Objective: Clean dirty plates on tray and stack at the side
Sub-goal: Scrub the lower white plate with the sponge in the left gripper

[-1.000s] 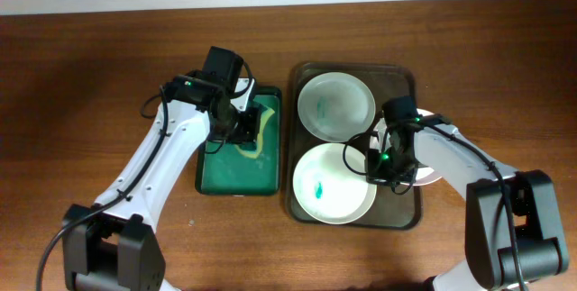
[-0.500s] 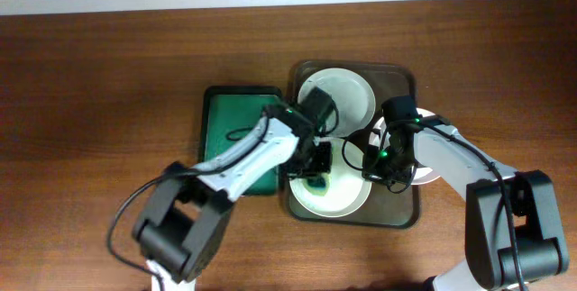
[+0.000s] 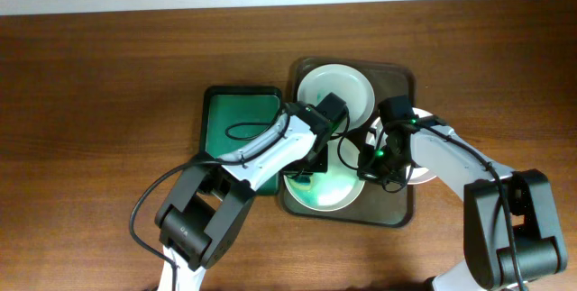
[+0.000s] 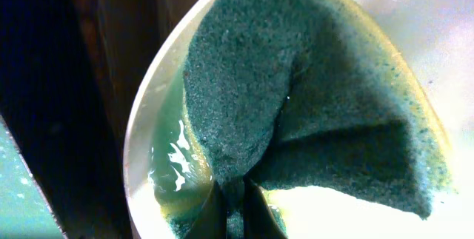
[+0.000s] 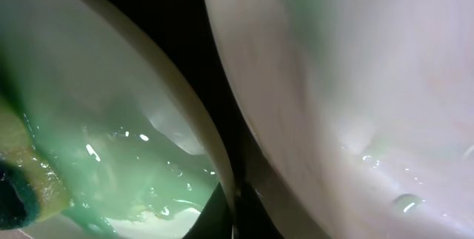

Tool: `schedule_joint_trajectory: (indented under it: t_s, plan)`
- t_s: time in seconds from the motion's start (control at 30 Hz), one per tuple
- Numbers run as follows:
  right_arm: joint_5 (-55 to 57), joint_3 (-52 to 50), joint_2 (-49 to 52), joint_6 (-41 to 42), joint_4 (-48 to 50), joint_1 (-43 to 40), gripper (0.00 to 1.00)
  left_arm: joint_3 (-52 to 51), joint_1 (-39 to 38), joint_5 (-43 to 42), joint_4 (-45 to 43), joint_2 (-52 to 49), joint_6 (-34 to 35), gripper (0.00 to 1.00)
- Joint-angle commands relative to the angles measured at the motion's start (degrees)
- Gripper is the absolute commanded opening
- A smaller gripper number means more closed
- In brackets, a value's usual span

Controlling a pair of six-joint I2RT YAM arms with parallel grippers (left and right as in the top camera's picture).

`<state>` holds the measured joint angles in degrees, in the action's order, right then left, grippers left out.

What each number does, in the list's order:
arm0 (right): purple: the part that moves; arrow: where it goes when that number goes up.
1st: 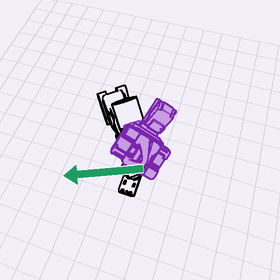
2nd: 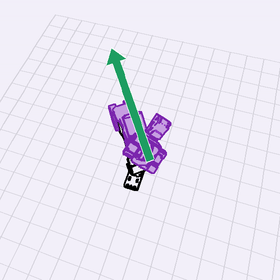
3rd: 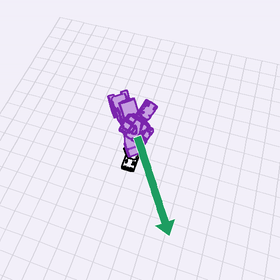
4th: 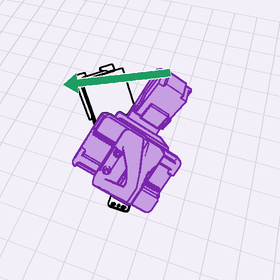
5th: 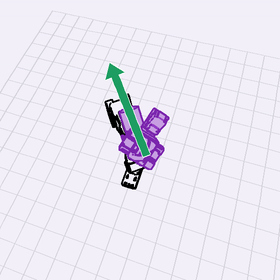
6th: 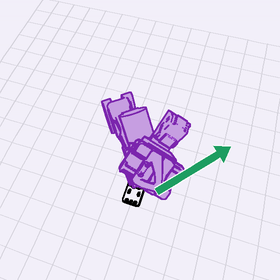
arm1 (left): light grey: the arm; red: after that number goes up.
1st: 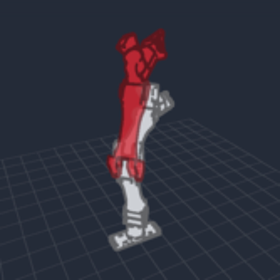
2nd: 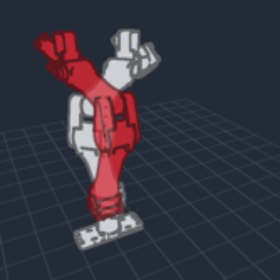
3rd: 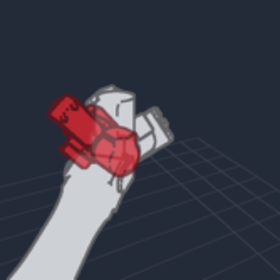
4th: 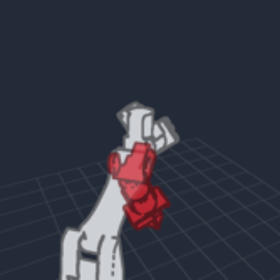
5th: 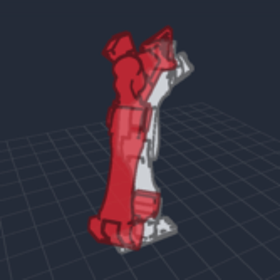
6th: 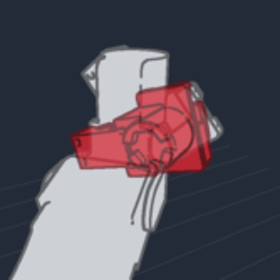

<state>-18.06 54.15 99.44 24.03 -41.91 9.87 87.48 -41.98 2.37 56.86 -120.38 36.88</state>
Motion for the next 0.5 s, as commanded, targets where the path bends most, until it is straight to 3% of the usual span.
schedule_joint_trajectory:
  t_s: [0.0, 0.07, 0.13, 0.3, 0.47]
  plan:
    - [4.2, -0.9, 0.5, 1.0, -0.7, -0.5, 0.04, -1.2, 1.6, -16.0, -8.1, -3.1, -9.5, 0.00]
    - [4.2, -0.9, 0.5, 1.0, -0.7, -0.5, 0.04, -1.2, 1.5, -31.5, -12.6, -3.2, -10.0, 0.00]
    - [4.2, -0.9, 0.5, 1.0, -0.7, -0.5, 0.04, -1.2, 0.8, -37.4, -15.1, -3.2, -10.0, 0.00]
    - [4.2, -0.9, 0.5, 1.0, -0.7, -0.5, 0.04, -1.2, -0.7, -35.1, -15.6, -5.4, -10.2, 0.00]
    - [4.1, -0.9, 0.5, 1.0, -0.7, -0.5, 0.04, -0.7, 0.5, -18.3, -6.5, -5.5, -9.2, 0.00]
